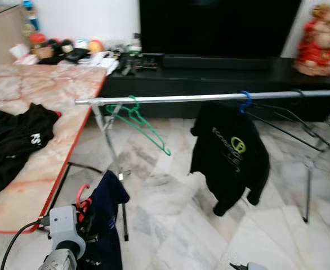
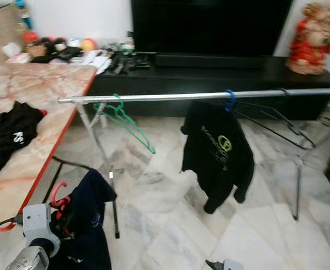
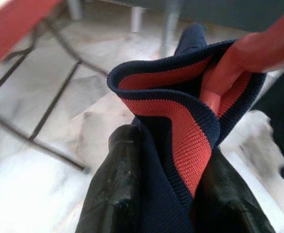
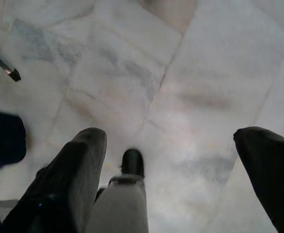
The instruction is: Hang hanger
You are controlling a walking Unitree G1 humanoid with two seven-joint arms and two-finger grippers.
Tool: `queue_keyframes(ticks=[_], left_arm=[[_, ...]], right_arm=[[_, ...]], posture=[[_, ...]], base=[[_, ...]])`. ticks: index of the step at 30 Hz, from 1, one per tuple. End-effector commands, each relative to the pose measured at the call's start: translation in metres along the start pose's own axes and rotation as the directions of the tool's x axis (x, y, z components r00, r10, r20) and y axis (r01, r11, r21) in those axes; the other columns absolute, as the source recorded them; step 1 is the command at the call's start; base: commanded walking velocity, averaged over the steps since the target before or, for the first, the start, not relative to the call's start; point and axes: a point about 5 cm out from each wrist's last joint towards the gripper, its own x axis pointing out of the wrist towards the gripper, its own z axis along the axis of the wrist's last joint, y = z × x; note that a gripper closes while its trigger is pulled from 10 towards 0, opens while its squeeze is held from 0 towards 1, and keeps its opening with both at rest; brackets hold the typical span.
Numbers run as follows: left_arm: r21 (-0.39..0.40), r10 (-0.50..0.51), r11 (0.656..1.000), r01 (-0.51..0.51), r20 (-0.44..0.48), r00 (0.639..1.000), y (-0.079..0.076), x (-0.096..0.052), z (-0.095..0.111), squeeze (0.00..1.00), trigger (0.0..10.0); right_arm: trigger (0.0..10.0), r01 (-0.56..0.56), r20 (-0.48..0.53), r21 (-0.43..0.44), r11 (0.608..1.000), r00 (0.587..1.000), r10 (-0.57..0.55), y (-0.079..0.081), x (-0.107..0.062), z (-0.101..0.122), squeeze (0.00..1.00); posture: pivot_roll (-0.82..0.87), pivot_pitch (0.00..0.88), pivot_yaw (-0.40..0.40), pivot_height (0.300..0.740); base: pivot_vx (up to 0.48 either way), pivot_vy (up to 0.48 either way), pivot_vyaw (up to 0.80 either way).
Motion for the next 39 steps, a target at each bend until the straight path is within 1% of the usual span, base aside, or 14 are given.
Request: queue_keyframes(ticks=[1, 8, 13, 20, 23, 27, 29, 31, 34, 37, 39], left_arm=[[0.003, 0.019, 1.0, -0.019, 0.018, 1.0, 0.004, 0.0, 0.006, 0.0, 10.0], [-0.001, 0.009, 1.0, -0.009, 0.017, 1.0, 0.001, 0.001, 0.008, 0.0, 10.0], [-0.001, 0.008, 1.0, -0.008, 0.026, 1.0, -0.001, 0.004, 0.01, 0.0, 10.0], [0.002, -0.003, 1.0, 0.003, 0.03, 1.0, -0.006, 0.002, 0.008, 0.0, 10.0], [0.019, -0.015, 1.0, 0.015, 0.029, 0.999, -0.009, 0.001, 0.005, 0.0, 10.0], [0.029, -0.023, 0.999, 0.023, 0.026, 0.999, -0.012, -0.001, 0.003, 0.0, 10.0], [0.027, -0.022, 0.999, 0.022, 0.022, 1.0, -0.013, -0.002, 0.0, 0.0, 10.0], [0.024, -0.021, 1.0, 0.02, 0.022, 1.0, -0.013, -0.003, 0.0, 0.0, 10.0], [0.027, -0.007, 1.0, 0.007, 0.024, 1.0, -0.013, -0.002, 0.0, 0.0, 10.0], [0.038, 0.012, 0.999, -0.013, 0.026, 1.0, -0.012, -0.003, -0.001, 0.0, 10.0], [0.03, 0.026, 0.999, -0.026, 0.027, 0.999, -0.011, -0.003, -0.002, 0.0, 10.0]], right_arm=[[10.0, -0.006, 0.004, 0.033, 0.999, 1.0, 0.006, 0.004, 0.0, -0.001, 0.0], [10.0, -0.012, 0.012, 0.017, 1.0, 1.0, 0.012, 0.004, 0.001, 0.004, 0.0], [10.0, -0.014, 0.02, 0.01, 1.0, 1.0, 0.014, 0.004, 0.001, 0.008, 0.0], [10.0, -0.009, 0.028, 0.015, 1.0, 1.0, 0.008, 0.003, 0.002, 0.011, 0.0], [10.0, -0.011, 0.031, 0.022, 1.0, 0.999, 0.011, 0.003, 0.002, 0.012, 0.0], [10.0, -0.022, 0.031, 0.041, 0.999, 0.999, 0.02, 0.003, 0.002, 0.011, 0.0], [10.0, -0.03, 0.027, 0.017, 0.999, 0.999, 0.03, 0.003, 0.001, 0.01, 0.0], [10.0, -0.033, 0.03, 0.012, 0.999, 0.999, 0.033, 0.003, 0.001, 0.01, 0.0], [10.0, -0.037, 0.026, -0.012, 0.999, 0.999, 0.037, 0.003, 0.001, 0.009, 0.0], [10.0, -0.044, 0.027, -0.006, 0.999, 0.999, 0.044, 0.004, 0.001, 0.008, 0.0], [10.0, -0.051, 0.026, -0.005, 0.999, 0.998, 0.051, 0.005, 0.001, 0.008, 0.0]], posture=[[0.06, 0.098, 0.004, 0.74], [0.06, 0.09, 0.007, 0.74], [0.07, 0.075, -0.006, 0.74], [0.07, 0.066, -0.013, 0.74], [0.07, 0.062, -0.019, 0.74], [0.07, 0.061, -0.022, 0.74], [0.08, 0.057, -0.026, 0.74], [0.08, 0.055, -0.028, 0.74], [0.08, 0.054, -0.032, 0.74], [0.08, 0.059, -0.033, 0.74], [0.08, 0.065, -0.035, 0.74]], base=[[0.27, -0.394, 0.0], [0.27, -0.394, 0.0], [0.269, -0.395, 0.0], [0.271, -0.393, 0.0], [0.271, -0.393, 0.0], [0.277, -0.387, -0.62], [0.277, -0.388, -0.68], [0.277, -0.386, -0.54], [0.205, -0.172, 0.0], [0.0, 0.0, 0.0], [0.0, 0.0, 0.0]])
